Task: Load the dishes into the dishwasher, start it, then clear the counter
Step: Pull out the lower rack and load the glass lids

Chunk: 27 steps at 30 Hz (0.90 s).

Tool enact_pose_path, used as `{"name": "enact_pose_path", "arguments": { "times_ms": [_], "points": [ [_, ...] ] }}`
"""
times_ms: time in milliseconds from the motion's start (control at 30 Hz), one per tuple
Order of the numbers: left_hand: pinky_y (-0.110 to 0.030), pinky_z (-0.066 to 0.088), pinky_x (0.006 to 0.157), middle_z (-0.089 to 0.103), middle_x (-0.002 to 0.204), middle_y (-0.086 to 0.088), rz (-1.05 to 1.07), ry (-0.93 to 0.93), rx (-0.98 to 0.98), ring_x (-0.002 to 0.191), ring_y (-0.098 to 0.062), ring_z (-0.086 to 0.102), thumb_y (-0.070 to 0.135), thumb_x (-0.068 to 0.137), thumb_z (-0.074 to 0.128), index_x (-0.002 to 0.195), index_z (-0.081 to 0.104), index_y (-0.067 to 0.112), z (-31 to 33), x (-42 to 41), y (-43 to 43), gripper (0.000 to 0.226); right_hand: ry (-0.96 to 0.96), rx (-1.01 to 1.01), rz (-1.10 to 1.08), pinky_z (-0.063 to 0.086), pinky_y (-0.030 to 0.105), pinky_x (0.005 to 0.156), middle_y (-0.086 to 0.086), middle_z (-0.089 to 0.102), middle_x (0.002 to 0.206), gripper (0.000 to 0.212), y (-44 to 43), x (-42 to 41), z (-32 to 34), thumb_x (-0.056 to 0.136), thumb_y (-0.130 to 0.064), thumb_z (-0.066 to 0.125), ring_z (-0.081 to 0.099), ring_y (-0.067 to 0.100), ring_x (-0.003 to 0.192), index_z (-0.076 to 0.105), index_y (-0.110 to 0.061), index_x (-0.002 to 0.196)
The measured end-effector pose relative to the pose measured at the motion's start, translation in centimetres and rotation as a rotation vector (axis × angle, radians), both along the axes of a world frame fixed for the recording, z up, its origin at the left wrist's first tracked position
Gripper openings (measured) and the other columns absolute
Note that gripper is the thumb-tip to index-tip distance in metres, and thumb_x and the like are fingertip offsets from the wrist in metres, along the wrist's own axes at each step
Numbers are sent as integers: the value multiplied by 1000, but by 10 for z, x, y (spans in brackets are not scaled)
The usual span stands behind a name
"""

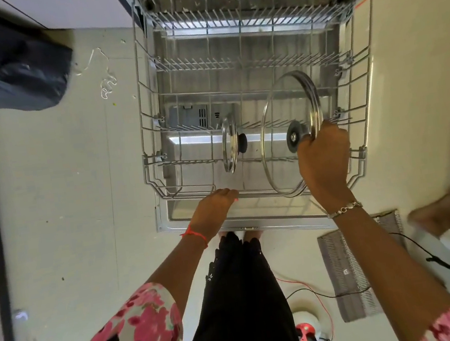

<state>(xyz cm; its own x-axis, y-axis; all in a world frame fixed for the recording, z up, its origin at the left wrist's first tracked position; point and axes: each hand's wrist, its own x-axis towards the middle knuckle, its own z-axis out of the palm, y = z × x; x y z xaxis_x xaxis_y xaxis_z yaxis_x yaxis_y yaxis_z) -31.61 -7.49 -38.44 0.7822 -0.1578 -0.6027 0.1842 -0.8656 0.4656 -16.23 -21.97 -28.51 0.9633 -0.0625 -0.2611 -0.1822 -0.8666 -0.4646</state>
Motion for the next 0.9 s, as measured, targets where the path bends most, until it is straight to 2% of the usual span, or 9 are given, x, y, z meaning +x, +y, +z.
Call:
{"name": "enact_pose_path", "arguments": {
  "times_ms": [100, 233, 433, 667, 767, 900],
  "points": [
    [-28, 43, 103, 58, 129, -8, 11, 8, -10, 119, -21, 55, 6, 95, 49, 135, 47, 13, -2, 1, 2, 40, -8, -11, 8, 39, 26, 63, 23, 64, 90, 22, 1, -1, 0, 94, -10, 51, 56, 25, 74, 61, 9, 98],
    [-27, 43, 102, 58, 127, -10, 36, 12, -15, 117, -22, 56, 5, 95, 49, 134, 49, 13, -2, 1, 1, 39, 54, -18, 70, 46, 28, 67, 23, 63, 93, 18, 5, 1, -9, 93, -7, 51, 62, 31, 83, 59, 8, 100],
    [-25, 46, 98, 59, 122, -10, 53, -38, 36, 111, -20, 58, 9, 96, 50, 131, 53, 14, -3, -1, 0, 36, 154, -36, 87, 42, 26, 66, 24, 63, 96, 21, 9, 1, -36, 93, -8, 50, 61, 33, 87, 58, 9, 101],
    [-26, 46, 98, 60, 122, -9, 36, 33, 55, 112, -20, 58, 7, 95, 51, 130, 53, 15, -1, 4, 1, 36, 256, -50, 163, 47, 30, 70, 22, 62, 99, 32, 8, -10, -49, 96, -24, 50, 62, 32, 89, 54, 5, 108],
    [-27, 48, 97, 58, 122, -10, 11, 93, 66, 108, -21, 60, 7, 94, 52, 130, 51, 15, 4, 9, 1, 37, 303, -70, 245, 50, 35, 70, 19, 63, 97, 46, 3, -10, -45, 94, -40, 49, 63, 31, 87, 50, 1, 114],
    [-27, 47, 95, 57, 120, -10, -20, 115, 98, 106, -22, 59, 3, 95, 48, 132, 49, 15, 26, 13, 3, 38, 279, -192, 400, 53, 38, 82, 16, 54, 121, 64, -4, -12, -22, 92, -51, 44, 56, 30, 110, 37, -2, 133]
  ]
}}
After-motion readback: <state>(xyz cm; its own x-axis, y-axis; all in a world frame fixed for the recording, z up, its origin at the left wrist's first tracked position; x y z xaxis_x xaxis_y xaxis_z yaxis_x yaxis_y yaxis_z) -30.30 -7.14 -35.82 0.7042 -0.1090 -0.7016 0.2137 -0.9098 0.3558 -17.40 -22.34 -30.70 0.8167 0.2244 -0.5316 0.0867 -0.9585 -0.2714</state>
